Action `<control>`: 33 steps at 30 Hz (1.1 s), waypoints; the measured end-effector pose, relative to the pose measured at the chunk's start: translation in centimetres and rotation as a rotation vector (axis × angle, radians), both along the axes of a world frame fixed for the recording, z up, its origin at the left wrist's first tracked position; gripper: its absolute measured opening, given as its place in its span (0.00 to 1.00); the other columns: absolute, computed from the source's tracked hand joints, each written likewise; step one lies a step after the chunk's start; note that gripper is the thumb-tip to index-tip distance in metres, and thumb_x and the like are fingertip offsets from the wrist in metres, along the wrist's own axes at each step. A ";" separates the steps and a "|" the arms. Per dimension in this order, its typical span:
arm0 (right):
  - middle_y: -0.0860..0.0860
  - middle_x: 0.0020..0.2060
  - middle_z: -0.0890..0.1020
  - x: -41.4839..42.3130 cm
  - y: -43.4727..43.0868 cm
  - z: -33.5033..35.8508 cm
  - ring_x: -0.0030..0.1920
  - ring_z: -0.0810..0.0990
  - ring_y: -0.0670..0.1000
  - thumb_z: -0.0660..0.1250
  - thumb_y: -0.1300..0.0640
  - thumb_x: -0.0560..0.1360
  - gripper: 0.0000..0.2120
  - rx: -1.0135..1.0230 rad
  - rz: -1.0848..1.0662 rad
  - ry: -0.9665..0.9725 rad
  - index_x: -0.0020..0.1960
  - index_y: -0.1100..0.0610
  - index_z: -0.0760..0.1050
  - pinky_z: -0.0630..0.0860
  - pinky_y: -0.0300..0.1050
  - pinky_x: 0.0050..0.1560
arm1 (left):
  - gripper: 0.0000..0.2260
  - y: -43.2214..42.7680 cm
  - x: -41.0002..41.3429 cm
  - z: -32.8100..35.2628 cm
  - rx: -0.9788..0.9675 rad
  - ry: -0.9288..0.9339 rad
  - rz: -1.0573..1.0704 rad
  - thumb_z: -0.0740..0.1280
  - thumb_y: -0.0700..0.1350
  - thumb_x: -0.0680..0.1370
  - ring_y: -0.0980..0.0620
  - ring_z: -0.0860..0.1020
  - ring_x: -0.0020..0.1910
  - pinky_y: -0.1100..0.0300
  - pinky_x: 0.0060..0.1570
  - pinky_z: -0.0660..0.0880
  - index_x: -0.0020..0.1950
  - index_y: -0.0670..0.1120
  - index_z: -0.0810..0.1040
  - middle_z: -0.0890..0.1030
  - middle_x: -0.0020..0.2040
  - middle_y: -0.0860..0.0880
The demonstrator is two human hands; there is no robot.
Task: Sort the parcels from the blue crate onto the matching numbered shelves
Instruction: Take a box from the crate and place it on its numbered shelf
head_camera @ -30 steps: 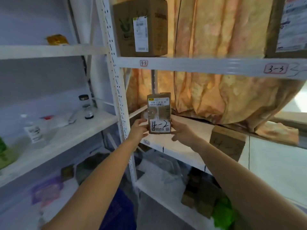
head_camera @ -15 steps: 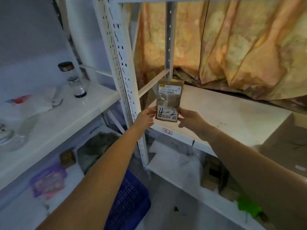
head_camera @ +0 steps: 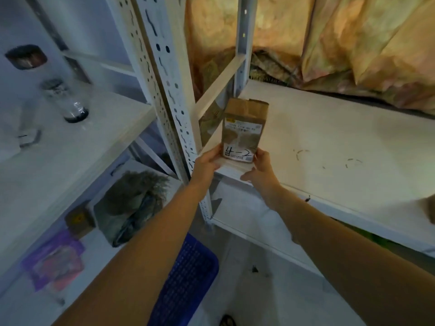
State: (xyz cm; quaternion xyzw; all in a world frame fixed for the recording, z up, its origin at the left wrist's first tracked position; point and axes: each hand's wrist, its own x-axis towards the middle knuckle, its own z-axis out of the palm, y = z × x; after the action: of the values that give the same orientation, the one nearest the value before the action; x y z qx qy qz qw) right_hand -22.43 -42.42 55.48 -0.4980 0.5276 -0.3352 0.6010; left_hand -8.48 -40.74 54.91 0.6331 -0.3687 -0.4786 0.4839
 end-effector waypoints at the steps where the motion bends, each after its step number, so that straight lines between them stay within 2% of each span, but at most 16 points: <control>1: 0.55 0.58 0.69 0.5 0.0 0.0 0.61 0.71 0.55 0.67 0.79 0.63 0.39 -0.005 0.010 0.003 0.70 0.65 0.55 0.73 0.44 0.52 | 0.25 -0.2 0.0 0.1 -0.012 0.013 0.017 0.55 0.27 0.75 0.51 0.71 0.64 0.63 0.66 0.68 0.71 0.42 0.68 0.74 0.66 0.48; 3: 0.54 0.59 0.68 1.1 -0.1 0.0 0.62 0.69 0.56 0.62 0.81 0.66 0.38 0.007 0.034 0.001 0.71 0.63 0.53 0.74 0.39 0.47 | 0.22 -0.6 0.2 0.5 -0.035 0.028 0.044 0.55 0.30 0.78 0.54 0.71 0.60 0.77 0.52 0.71 0.71 0.42 0.68 0.74 0.62 0.50; 4: 0.54 0.59 0.67 1.3 -0.1 0.2 0.61 0.68 0.54 0.61 0.81 0.67 0.37 0.023 0.057 0.014 0.71 0.62 0.53 0.74 0.38 0.46 | 0.21 -0.8 0.3 0.6 -0.049 0.042 0.060 0.55 0.31 0.79 0.54 0.71 0.60 0.80 0.47 0.71 0.71 0.42 0.67 0.74 0.62 0.50; 6: 0.54 0.61 0.66 1.8 -0.2 0.4 0.61 0.66 0.52 0.59 0.80 0.68 0.37 0.039 0.093 0.052 0.72 0.61 0.52 0.73 0.43 0.51 | 0.21 -0.9 0.7 0.4 -0.048 0.032 0.081 0.55 0.31 0.79 0.51 0.71 0.63 0.75 0.53 0.69 0.72 0.43 0.67 0.73 0.65 0.47; 9: 0.58 0.69 0.64 2.1 -0.2 0.7 0.70 0.63 0.58 0.59 0.83 0.67 0.42 0.021 0.107 0.022 0.74 0.60 0.49 0.69 0.48 0.59 | 0.26 -0.6 0.8 0.6 -0.012 -0.016 0.068 0.53 0.27 0.77 0.49 0.67 0.68 0.70 0.59 0.64 0.73 0.42 0.63 0.69 0.71 0.45; 11: 0.56 0.74 0.60 1.9 -0.1 1.0 0.74 0.59 0.57 0.60 0.82 0.68 0.46 0.059 0.085 0.009 0.77 0.56 0.42 0.67 0.51 0.64 | 0.27 -0.4 0.8 1.0 0.009 -0.037 0.069 0.54 0.27 0.76 0.50 0.66 0.69 0.67 0.63 0.62 0.74 0.42 0.62 0.68 0.71 0.45; 13: 0.54 0.77 0.53 1.5 0.3 1.5 0.76 0.55 0.54 0.61 0.79 0.70 0.48 0.106 0.056 0.007 0.77 0.54 0.38 0.66 0.49 0.65 | 0.28 0.0 1.1 1.2 0.034 -0.062 0.058 0.54 0.27 0.76 0.52 0.66 0.68 0.63 0.67 0.61 0.75 0.43 0.62 0.68 0.71 0.46; 16: 0.55 0.77 0.54 0.5 0.9 1.7 0.75 0.58 0.57 0.63 0.74 0.73 0.44 0.145 0.060 0.068 0.78 0.54 0.42 0.67 0.44 0.58 | 0.28 0.9 1.9 1.1 0.089 -0.140 0.051 0.57 0.30 0.75 0.48 0.67 0.68 0.54 0.71 0.62 0.74 0.45 0.63 0.68 0.71 0.47; 18: 0.56 0.75 0.58 -0.5 1.2 1.7 0.72 0.62 0.59 0.64 0.71 0.73 0.40 0.117 0.066 0.190 0.78 0.55 0.48 0.69 0.47 0.63 | 0.25 2.3 2.2 1.6 0.124 -0.184 0.032 0.58 0.30 0.76 0.50 0.69 0.64 0.60 0.65 0.64 0.73 0.44 0.66 0.70 0.65 0.50; 21: 0.56 0.75 0.60 -2.2 1.8 2.5 0.72 0.63 0.59 0.64 0.65 0.76 0.33 0.013 0.174 0.449 0.76 0.58 0.54 0.65 0.52 0.71 | 0.22 4.9 2.3 2.8 0.199 -0.342 -0.082 0.59 0.36 0.79 0.45 0.70 0.66 0.58 0.61 0.66 0.72 0.46 0.66 0.72 0.67 0.45; 23: 0.56 0.73 0.63 -3.2 2.5 3.8 0.71 0.66 0.58 0.63 0.62 0.77 0.29 -0.027 0.309 0.603 0.75 0.59 0.56 0.66 0.47 0.67 | 0.20 7.1 2.3 4.3 0.257 -0.453 -0.147 0.59 0.39 0.80 0.44 0.71 0.65 0.53 0.64 0.67 0.72 0.48 0.66 0.72 0.66 0.45; 25: 0.55 0.71 0.66 -4.0 3.5 5.6 0.69 0.69 0.56 0.63 0.60 0.76 0.28 -0.074 0.427 0.702 0.74 0.59 0.60 0.68 0.44 0.63 | 0.15 9.5 2.3 6.1 0.288 -0.556 -0.158 0.59 0.41 0.80 0.47 0.73 0.59 0.51 0.64 0.68 0.67 0.44 0.70 0.74 0.58 0.47; 28: 0.54 0.71 0.67 -4.9 5.3 9.3 0.69 0.68 0.54 0.64 0.60 0.76 0.24 -0.214 0.528 0.765 0.71 0.54 0.65 0.66 0.44 0.66 | 0.13 13.2 2.2 8.9 0.325 -0.676 -0.096 0.58 0.45 0.80 0.46 0.74 0.57 0.50 0.63 0.70 0.61 0.40 0.72 0.74 0.59 0.43; 30: 0.54 0.71 0.67 -5.2 6.7 12.4 0.69 0.68 0.55 0.62 0.60 0.77 0.23 -0.360 0.636 0.827 0.72 0.54 0.65 0.65 0.45 0.67 | 0.16 15.8 1.6 11.5 0.323 -0.741 -0.022 0.57 0.47 0.81 0.46 0.72 0.62 0.52 0.68 0.66 0.64 0.40 0.71 0.72 0.65 0.44; 32: 0.54 0.71 0.67 -5.5 7.9 15.7 0.71 0.66 0.56 0.60 0.57 0.78 0.23 -0.567 0.761 0.924 0.72 0.54 0.64 0.63 0.48 0.70 | 0.18 18.9 0.4 14.8 0.319 -0.831 0.057 0.56 0.49 0.82 0.46 0.65 0.71 0.58 0.68 0.60 0.69 0.44 0.66 0.67 0.68 0.47; 33: 0.54 0.69 0.70 -5.6 8.4 17.3 0.70 0.68 0.56 0.59 0.54 0.77 0.21 -0.685 0.784 0.967 0.70 0.53 0.67 0.65 0.50 0.69 | 0.21 20.7 -0.3 16.5 0.337 -0.875 0.095 0.54 0.51 0.82 0.46 0.60 0.74 0.57 0.70 0.57 0.73 0.44 0.61 0.63 0.72 0.46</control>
State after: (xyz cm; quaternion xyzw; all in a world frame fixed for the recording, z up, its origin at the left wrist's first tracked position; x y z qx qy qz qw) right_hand -28.00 -34.00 72.80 -0.9050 0.3823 0.0172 0.1857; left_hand -8.75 -20.00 71.41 0.8612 -0.4258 -0.1974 0.1949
